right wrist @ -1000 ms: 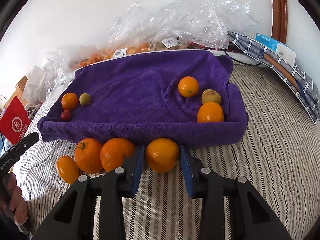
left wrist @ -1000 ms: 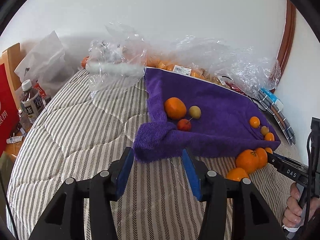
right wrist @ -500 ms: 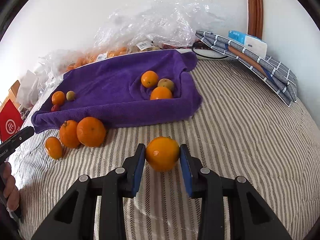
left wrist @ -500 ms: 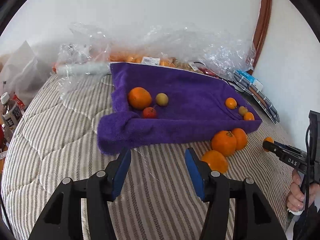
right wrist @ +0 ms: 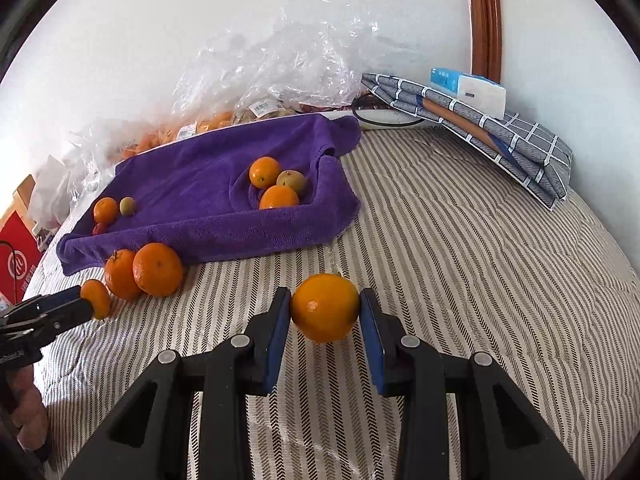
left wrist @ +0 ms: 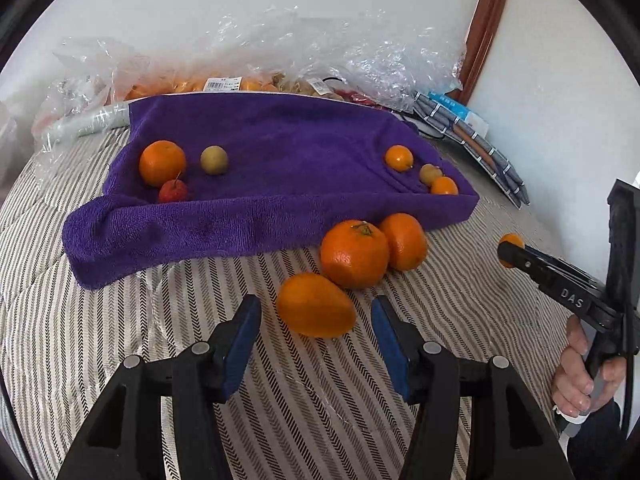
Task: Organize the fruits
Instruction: 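Grasp an oval orange with the left gripper while the right gripper holds its orange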
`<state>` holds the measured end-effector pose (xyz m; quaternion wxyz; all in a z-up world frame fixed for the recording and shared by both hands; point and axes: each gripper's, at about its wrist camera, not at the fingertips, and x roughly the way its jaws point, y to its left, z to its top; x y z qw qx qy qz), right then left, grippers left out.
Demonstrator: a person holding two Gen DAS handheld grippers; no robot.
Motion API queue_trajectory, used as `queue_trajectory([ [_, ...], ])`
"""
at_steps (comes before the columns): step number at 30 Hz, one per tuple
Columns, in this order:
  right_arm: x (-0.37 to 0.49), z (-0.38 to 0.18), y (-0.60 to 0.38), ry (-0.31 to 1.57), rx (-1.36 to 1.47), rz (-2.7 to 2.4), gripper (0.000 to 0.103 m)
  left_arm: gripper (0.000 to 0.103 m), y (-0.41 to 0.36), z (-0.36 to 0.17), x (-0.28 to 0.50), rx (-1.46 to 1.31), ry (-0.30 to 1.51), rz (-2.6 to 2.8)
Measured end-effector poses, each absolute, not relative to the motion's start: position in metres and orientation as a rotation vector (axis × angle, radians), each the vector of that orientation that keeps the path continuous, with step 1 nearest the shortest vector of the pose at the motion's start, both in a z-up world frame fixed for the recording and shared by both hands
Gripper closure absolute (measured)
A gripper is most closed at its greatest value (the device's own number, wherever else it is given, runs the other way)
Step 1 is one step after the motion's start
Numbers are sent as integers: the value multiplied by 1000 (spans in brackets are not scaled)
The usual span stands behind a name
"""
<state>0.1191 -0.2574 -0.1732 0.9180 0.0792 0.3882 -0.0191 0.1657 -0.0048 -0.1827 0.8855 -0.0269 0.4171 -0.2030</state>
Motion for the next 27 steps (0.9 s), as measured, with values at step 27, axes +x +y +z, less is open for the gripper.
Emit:
queue_trajectory([
  [27, 119, -174, -258, 801, 180, -67, 68, 64, 16, -171, 155, -142, 743, -368],
])
